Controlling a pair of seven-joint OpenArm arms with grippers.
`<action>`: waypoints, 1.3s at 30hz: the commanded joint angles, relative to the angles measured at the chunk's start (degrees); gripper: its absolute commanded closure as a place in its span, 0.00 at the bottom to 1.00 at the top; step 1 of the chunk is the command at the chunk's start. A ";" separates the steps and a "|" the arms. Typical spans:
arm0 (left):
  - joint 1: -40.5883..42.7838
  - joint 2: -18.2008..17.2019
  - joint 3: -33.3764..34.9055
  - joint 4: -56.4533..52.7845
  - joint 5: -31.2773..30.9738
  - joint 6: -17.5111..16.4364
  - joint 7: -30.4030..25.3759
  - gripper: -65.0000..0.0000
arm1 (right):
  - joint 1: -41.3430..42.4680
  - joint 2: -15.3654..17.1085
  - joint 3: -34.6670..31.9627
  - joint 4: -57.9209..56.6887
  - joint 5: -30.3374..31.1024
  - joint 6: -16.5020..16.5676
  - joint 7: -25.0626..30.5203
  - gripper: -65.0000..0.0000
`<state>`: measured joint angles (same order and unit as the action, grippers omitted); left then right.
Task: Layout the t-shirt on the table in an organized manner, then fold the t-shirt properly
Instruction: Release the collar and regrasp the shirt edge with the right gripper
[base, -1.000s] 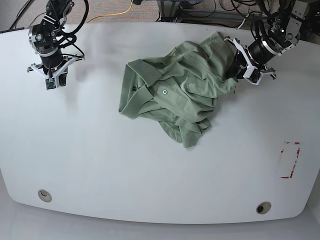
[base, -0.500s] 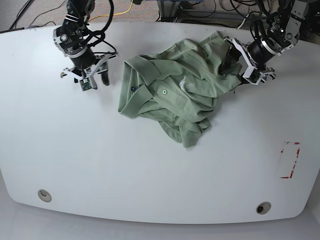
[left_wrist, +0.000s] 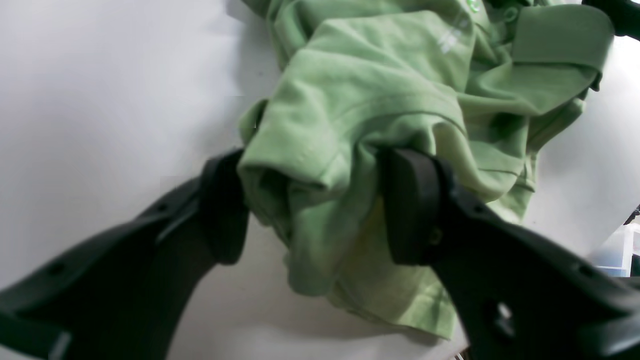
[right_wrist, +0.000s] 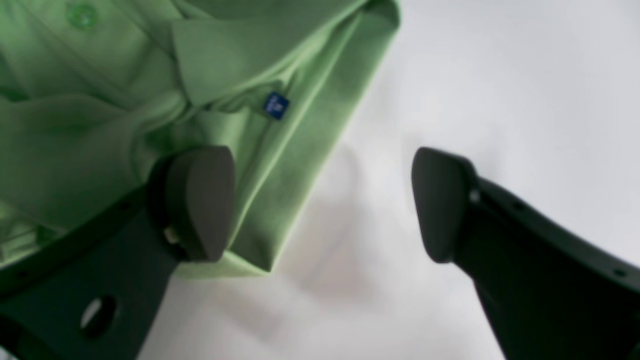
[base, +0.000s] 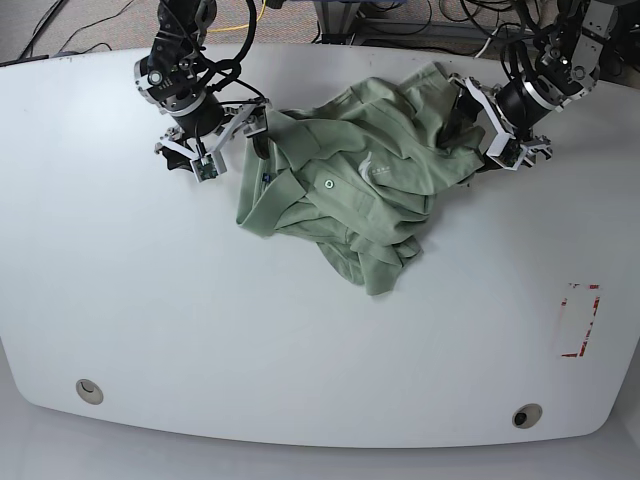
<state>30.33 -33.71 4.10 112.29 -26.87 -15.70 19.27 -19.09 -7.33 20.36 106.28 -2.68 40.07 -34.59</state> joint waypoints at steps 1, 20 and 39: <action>-0.22 -0.62 -0.54 1.07 -0.51 -0.25 -1.64 0.36 | 0.32 0.34 0.08 -1.36 4.13 -0.07 1.49 0.18; -0.57 -0.53 -0.54 1.86 -0.60 -0.25 -1.90 0.36 | 3.05 0.34 -2.56 -14.28 7.64 -0.07 1.75 0.22; -3.47 -0.44 -4.41 1.95 -0.69 -0.25 -1.99 0.36 | 4.37 0.43 -4.14 -16.83 7.12 -0.07 1.75 0.99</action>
<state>27.29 -33.52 0.86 113.03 -27.05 -16.27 18.65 -14.22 -6.96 16.27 89.23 6.48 40.10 -29.19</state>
